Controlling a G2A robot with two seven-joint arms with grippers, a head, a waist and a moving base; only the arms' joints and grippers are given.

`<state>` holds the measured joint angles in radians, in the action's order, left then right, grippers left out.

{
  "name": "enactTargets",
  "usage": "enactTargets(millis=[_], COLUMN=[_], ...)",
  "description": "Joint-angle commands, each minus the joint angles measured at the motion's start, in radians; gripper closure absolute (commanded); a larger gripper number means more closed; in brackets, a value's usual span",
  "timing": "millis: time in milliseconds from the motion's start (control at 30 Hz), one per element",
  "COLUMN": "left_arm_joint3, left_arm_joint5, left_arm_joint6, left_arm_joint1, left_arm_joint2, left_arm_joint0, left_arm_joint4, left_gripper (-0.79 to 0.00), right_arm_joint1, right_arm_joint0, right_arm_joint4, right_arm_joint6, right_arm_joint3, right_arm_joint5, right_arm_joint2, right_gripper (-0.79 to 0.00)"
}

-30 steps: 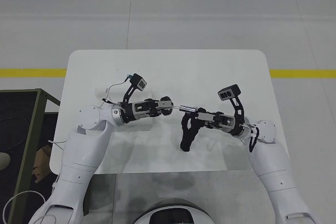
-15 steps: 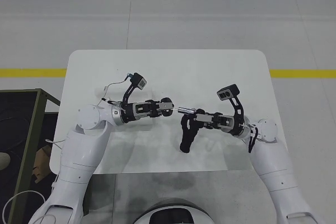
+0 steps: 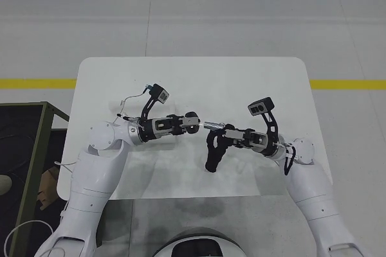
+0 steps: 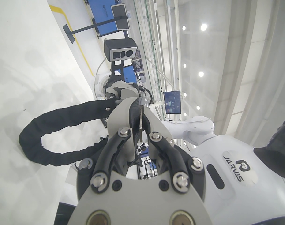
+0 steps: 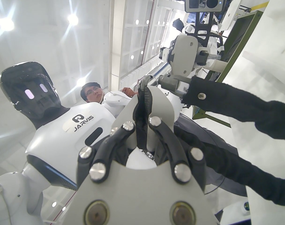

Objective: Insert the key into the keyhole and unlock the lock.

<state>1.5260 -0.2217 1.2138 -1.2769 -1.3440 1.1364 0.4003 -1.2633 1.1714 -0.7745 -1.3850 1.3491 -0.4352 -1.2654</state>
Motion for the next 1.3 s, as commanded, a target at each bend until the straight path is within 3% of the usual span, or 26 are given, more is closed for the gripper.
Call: enactTargets(millis=[0, 33, 67, 500, 567, 600, 667, 700, 733, 1267], left_arm_joint3=[-0.001, -0.001, -0.001, -0.006, -0.017, -0.022, -0.036, -0.039, -0.042, -0.038], left_arm_joint5=[0.005, 0.006, 0.006, -0.008, -0.01, -0.013, -0.016, -0.019, -0.021, -0.045], left_arm_joint6=[0.0, 0.0, -0.001, 0.003, 0.022, 0.031, 0.044, 0.048, 0.054, 0.078], left_arm_joint1=[-0.001, -0.001, -0.001, 0.001, 0.004, 0.006, 0.009, 0.01, 0.012, 0.015], left_arm_joint2=[0.0, -0.001, -0.001, -0.04, -0.057, -0.066, -0.082, -0.087, -0.089, -0.067], left_arm_joint0=[0.0, 0.0, 0.0, 0.0, -0.003, -0.005, -0.009, -0.011, -0.013, -0.019], left_arm_joint4=[0.001, 0.0, 0.0, 0.009, 0.014, 0.014, 0.019, 0.012, 0.002, -0.016], left_gripper=[-0.449, -0.76, -0.785, -0.785, -0.619, -0.462, -0.234, -0.179, -0.006, 0.0], right_arm_joint1=[-0.001, -0.001, -0.002, 0.001, 0.002, 0.002, 0.003, 0.002, 0.002, -0.007], right_arm_joint0=[0.001, 0.002, 0.004, 0.012, 0.014, 0.015, 0.016, 0.016, 0.016, 0.006], right_arm_joint4=[-0.001, -0.003, -0.004, -0.052, -0.069, -0.078, -0.084, -0.084, -0.084, -0.065], right_arm_joint6=[0.004, 0.006, 0.008, 0.004, -0.003, -0.007, -0.013, -0.015, -0.016, -0.023], right_arm_joint3=[-0.001, -0.002, -0.001, -0.004, -0.006, -0.006, -0.005, -0.004, -0.004, -0.004], right_arm_joint5=[-0.004, -0.006, -0.008, -0.004, 0.003, 0.007, 0.013, 0.015, 0.016, 0.023], right_arm_joint2=[0.004, 0.005, 0.006, -0.026, -0.036, -0.039, -0.043, -0.044, -0.044, -0.02], right_gripper=[0.0, 0.0, 0.0, 0.0, 0.0, 0.0, 0.0, 0.0, 0.0, 0.0])
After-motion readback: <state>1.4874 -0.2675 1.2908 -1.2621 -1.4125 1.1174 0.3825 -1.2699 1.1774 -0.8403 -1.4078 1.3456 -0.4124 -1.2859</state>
